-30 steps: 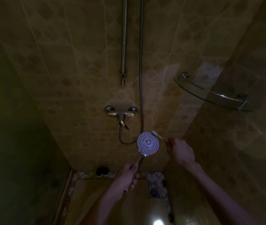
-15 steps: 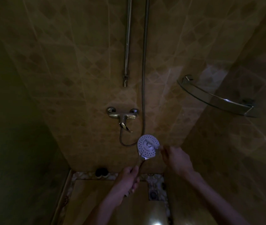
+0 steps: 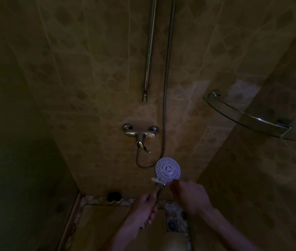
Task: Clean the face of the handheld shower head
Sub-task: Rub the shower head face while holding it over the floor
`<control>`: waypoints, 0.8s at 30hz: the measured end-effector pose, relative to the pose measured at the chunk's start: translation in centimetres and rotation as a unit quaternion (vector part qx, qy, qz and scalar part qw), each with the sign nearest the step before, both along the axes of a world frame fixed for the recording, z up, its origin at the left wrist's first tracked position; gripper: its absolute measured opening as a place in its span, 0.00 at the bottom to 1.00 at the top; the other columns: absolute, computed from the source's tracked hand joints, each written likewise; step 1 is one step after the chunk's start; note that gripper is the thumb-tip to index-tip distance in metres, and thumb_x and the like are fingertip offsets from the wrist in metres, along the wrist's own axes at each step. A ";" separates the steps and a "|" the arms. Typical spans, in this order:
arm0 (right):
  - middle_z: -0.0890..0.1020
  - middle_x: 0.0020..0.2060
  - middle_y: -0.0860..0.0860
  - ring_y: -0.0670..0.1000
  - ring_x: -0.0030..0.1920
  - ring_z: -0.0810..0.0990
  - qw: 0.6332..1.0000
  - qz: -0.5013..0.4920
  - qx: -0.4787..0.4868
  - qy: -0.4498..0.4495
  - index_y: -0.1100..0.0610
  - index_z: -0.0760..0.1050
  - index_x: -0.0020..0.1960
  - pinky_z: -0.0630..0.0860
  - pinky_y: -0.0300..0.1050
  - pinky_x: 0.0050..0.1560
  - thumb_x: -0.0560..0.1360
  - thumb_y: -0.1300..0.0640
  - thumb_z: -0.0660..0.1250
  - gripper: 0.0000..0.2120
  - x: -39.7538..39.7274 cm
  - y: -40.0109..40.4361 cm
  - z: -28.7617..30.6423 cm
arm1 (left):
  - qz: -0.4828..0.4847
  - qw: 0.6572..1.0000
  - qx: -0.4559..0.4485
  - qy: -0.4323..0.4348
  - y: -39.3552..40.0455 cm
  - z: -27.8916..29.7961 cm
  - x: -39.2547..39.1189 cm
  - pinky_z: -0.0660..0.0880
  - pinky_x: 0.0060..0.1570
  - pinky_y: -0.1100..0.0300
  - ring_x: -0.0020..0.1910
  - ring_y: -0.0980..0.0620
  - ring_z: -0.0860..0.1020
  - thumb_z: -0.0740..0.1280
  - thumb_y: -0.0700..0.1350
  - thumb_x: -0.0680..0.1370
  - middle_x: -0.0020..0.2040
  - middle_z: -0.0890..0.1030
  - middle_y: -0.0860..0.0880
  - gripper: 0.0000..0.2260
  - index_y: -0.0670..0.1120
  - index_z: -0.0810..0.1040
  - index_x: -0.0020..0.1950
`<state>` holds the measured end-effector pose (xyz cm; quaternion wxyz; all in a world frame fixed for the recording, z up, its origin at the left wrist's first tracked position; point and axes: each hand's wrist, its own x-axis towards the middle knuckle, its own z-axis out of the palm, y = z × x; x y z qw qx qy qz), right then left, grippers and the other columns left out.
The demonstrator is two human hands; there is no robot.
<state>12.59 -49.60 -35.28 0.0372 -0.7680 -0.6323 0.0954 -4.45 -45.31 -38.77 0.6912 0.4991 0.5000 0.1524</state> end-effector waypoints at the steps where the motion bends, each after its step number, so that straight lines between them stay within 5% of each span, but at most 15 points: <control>1: 0.80 0.40 0.49 0.49 0.39 0.80 1.000 0.003 0.007 -0.009 0.48 0.71 0.48 0.79 0.50 0.42 0.80 0.42 0.48 0.16 0.1 0.2 -0.1 | 0.000 1.000 -0.001 0.003 0.1 -0.1 0.0 0.65 0.24 0.61 0.22 0.56 0.69 0.57 0.51 0.82 0.29 0.73 0.50 0.14 0.45 0.72 0.42; 13: 0.83 0.43 0.52 0.54 0.46 0.83 0.991 -0.123 0.052 -0.004 0.50 0.75 0.50 0.78 0.50 0.45 0.80 0.41 0.50 0.19 3.5 2.5 2.7 | 0.002 1.000 0.016 -0.008 0.5 -1.0 0.4 0.61 0.19 0.65 0.17 0.57 0.67 0.57 0.50 0.81 0.25 0.72 0.51 0.14 0.45 0.71 0.39; 19: 0.82 0.52 0.50 0.50 0.51 0.81 0.999 -0.013 -0.023 -0.031 0.43 0.69 0.64 0.77 0.47 0.51 0.81 0.47 0.51 0.15 0.0 -0.1 2.7 | 0.000 1.000 0.010 -0.008 0.4 -1.0 0.2 0.63 0.18 0.64 0.17 0.57 0.67 0.57 0.49 0.82 0.23 0.72 0.52 0.13 0.46 0.72 0.39; 24: 0.82 0.42 0.50 0.52 0.45 0.82 0.989 -0.141 0.049 -0.022 0.48 0.74 0.51 0.78 0.49 0.43 0.79 0.41 0.49 0.17 3.7 2.0 3.4 | -0.020 0.999 0.041 -0.003 0.3 -0.4 0.3 0.63 0.18 0.64 0.17 0.57 0.67 0.57 0.49 0.82 0.21 0.72 0.53 0.15 0.45 0.71 0.37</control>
